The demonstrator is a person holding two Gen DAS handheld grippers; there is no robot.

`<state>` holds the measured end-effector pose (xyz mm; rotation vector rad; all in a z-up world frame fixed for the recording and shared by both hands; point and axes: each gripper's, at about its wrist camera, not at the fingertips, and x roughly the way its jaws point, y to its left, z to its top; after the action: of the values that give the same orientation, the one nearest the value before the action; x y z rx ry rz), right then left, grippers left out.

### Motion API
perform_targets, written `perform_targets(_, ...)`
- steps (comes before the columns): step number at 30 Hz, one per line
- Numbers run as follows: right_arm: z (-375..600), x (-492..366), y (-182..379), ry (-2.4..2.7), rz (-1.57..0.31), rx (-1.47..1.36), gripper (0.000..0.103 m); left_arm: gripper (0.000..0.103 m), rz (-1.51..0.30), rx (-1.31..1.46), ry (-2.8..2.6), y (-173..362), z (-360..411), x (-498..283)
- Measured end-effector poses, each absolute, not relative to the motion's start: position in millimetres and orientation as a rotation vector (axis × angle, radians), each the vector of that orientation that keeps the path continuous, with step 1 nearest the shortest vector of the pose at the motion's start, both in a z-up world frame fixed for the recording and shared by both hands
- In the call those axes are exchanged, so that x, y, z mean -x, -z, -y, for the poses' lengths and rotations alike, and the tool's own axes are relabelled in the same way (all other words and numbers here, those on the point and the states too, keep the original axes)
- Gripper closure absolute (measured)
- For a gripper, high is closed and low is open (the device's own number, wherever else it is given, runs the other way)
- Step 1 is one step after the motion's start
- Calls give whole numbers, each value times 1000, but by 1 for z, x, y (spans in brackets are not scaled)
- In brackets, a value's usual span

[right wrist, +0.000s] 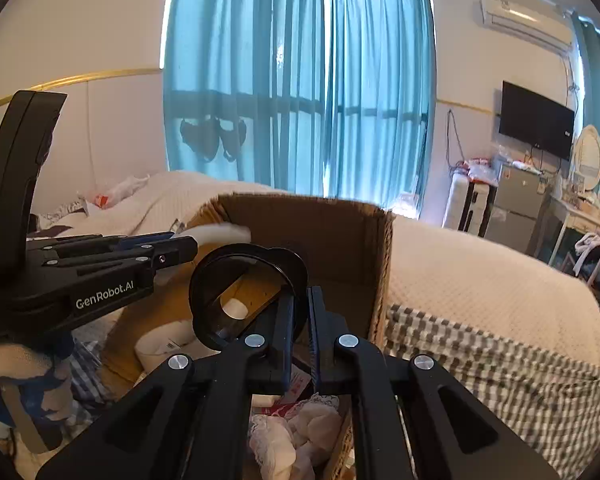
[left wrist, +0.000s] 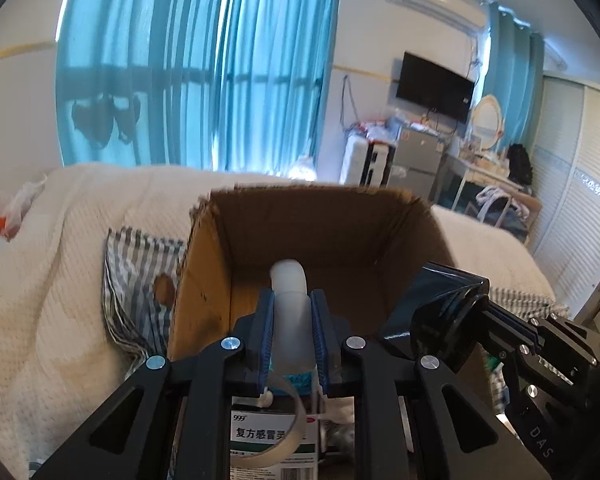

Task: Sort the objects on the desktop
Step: 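Open both grippers to drop the tube and cup into the box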

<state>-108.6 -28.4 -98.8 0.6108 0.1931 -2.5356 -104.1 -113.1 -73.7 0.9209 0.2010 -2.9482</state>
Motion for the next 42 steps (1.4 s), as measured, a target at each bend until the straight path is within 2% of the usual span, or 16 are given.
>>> perform_targets(6,30,122,125,2492,-206,-702,97,85,-208,-1044,2909,97,112,118)
perform_targets(12,25,125,132,2495,-193,-743,92,80,-222,-1062,2913,101,111,114)
perform_targets(13,24,126,131,2498,-182,-731,88,76,-225,-1048,2919,98,111,112)
perform_targets(14,23,126,129,2499,-178,-727,76,73,-226,-1035,2925,95,111,110)
perform_targets(16,23,125,126,2502,-180,-726,60,57,-225,-1006,2932,89,110,104)
perform_targets(21,18,117,114,2526,-164,-706,60,53,-205,-927,2950,70,105,92)
perform_targets(23,12,112,107,2544,-155,-686,60,48,-189,-883,2962,60,101,85)
perform_targets(25,3,106,97,2563,-138,-659,58,38,-185,-845,2974,52,96,78)
perform_targets(26,-2,103,92,2575,-126,-643,57,37,-181,-817,2986,46,93,73)
perform_targets(28,-14,95,81,2602,-93,-604,50,30,-173,-776,3001,37,89,66)
perform_targets(31,-31,83,64,2642,-50,-545,45,19,-172,-690,3024,20,83,52)
perform_targets(35,-51,64,37,2715,-31,-453,35,11,-187,-584,3062,1,74,32)
perform_targets(37,-60,53,26,2752,-26,-409,28,1,-201,-513,3069,-8,70,21)
perform_targets(42,-87,32,5,2813,-12,-345,18,0,-288,-444,3099,-22,64,7)
